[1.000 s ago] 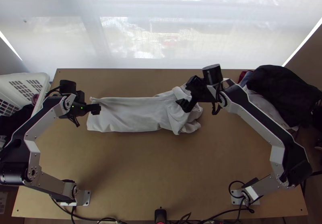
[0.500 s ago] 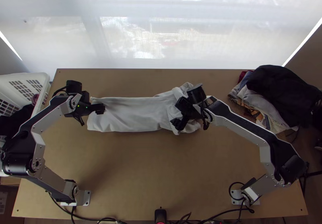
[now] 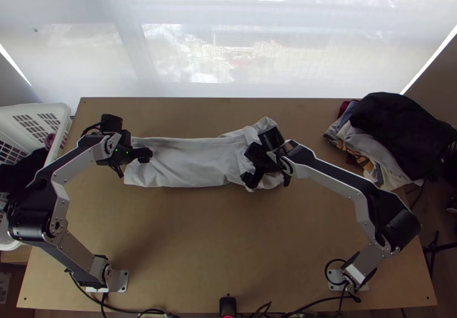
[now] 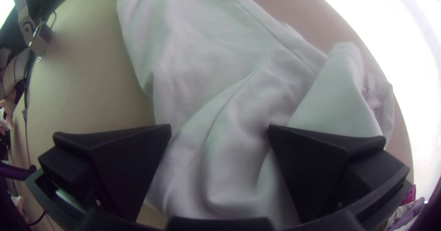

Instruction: Fold the t-shirt

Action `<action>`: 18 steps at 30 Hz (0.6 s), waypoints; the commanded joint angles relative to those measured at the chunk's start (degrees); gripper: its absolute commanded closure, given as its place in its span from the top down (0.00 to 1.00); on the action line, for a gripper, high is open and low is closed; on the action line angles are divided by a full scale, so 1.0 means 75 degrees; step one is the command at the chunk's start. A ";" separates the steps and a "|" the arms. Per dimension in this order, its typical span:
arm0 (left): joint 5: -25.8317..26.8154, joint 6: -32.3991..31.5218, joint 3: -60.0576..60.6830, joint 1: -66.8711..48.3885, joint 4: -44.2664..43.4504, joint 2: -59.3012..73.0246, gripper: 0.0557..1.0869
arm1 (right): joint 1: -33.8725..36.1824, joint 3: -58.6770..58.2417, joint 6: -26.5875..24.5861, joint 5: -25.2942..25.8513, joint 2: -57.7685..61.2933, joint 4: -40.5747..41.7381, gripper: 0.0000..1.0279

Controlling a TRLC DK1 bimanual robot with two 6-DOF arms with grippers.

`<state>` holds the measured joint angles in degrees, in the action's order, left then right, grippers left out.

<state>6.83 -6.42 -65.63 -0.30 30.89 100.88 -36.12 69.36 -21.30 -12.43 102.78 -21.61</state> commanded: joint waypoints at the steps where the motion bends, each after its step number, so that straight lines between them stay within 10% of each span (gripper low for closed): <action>1: 0.0097 0.0023 0.0066 -0.0183 0.0064 0.0120 0.69 | -0.0001 0.0009 0.0004 0.0063 0.0159 0.0057 0.95; 13: 0.0566 0.0070 -0.0203 -0.0336 0.0428 0.0038 0.09 | 0.0081 -0.0002 0.0016 0.0157 0.0534 0.0150 0.95; 18: 0.0812 0.0058 -0.0894 -0.0336 0.1025 -0.0267 0.03 | 0.0140 -0.0049 0.0016 0.0204 0.0757 0.0150 0.95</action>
<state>11.18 -6.17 -67.33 -2.70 35.42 101.06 -35.53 69.38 -21.23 -11.35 106.45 -20.53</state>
